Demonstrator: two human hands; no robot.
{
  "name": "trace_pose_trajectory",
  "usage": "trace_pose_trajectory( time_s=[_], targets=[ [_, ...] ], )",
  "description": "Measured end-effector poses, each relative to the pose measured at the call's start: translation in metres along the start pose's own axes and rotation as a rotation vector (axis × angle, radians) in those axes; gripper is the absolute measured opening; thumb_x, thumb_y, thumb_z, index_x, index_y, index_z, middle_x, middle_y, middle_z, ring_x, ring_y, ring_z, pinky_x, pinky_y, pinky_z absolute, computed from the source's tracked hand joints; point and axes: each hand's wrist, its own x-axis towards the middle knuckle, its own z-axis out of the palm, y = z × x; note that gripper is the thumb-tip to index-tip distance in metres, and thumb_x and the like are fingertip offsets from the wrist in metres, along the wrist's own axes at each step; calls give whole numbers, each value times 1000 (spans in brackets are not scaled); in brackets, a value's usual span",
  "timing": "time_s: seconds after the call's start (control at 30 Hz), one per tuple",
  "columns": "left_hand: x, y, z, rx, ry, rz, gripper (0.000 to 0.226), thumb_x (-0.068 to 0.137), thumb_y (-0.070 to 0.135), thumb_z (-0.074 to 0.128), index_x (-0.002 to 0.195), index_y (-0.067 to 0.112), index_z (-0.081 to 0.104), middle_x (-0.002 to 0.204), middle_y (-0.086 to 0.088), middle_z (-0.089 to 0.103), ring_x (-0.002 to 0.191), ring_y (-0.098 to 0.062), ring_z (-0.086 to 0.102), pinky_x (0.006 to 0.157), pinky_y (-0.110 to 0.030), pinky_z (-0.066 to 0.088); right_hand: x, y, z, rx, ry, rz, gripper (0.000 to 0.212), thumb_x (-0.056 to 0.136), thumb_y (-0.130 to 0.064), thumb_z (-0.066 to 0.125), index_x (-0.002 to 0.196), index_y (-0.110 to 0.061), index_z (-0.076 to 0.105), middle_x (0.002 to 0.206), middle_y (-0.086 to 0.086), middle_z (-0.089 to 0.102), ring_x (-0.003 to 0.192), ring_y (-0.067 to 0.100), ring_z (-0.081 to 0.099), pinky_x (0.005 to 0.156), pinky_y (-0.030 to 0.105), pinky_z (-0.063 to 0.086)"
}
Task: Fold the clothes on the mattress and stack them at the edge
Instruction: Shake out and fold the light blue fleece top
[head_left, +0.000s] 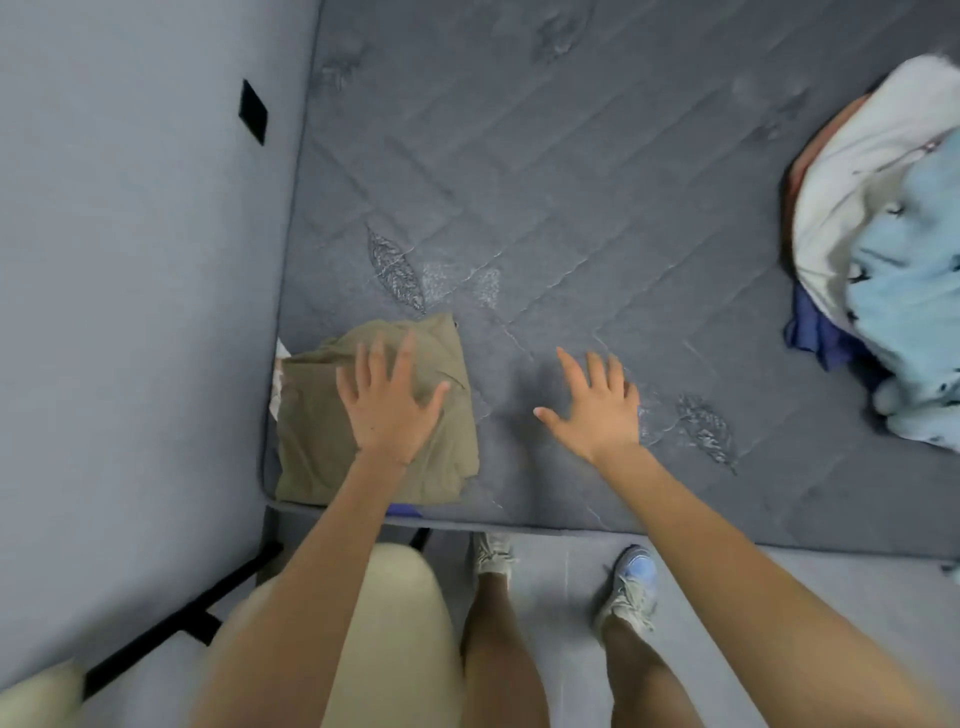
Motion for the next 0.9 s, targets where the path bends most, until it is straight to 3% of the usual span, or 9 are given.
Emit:
trace_pose_trajectory(
  time_s=[0.23,0.57,0.9],
  targets=[
    [-24,156,5,8,-7,215,76,86,62,52,151,33,23,160,-4,18,148,-27,9,116,-54,4,-34,121,-48,54,81,108,82,87,-63,48,153,-36,6,162,3,4,148,31,-3,117,52,11],
    [-118,361,13,-29,-49,257,76,87,63,49,151,34,19,162,1,4,149,-23,-1,117,-53,-2,-128,313,-123,97,91,235,83,89,-65,45,153,-37,-1,162,1,0,148,31,-4,118,53,11],
    [-152,452,-20,3,-47,330,76,88,67,43,152,36,14,162,2,5,148,-21,-9,116,-54,-8,-172,390,-179,67,162,201,80,91,-62,44,153,-33,3,162,4,1,148,31,-3,117,53,8]
  ],
)
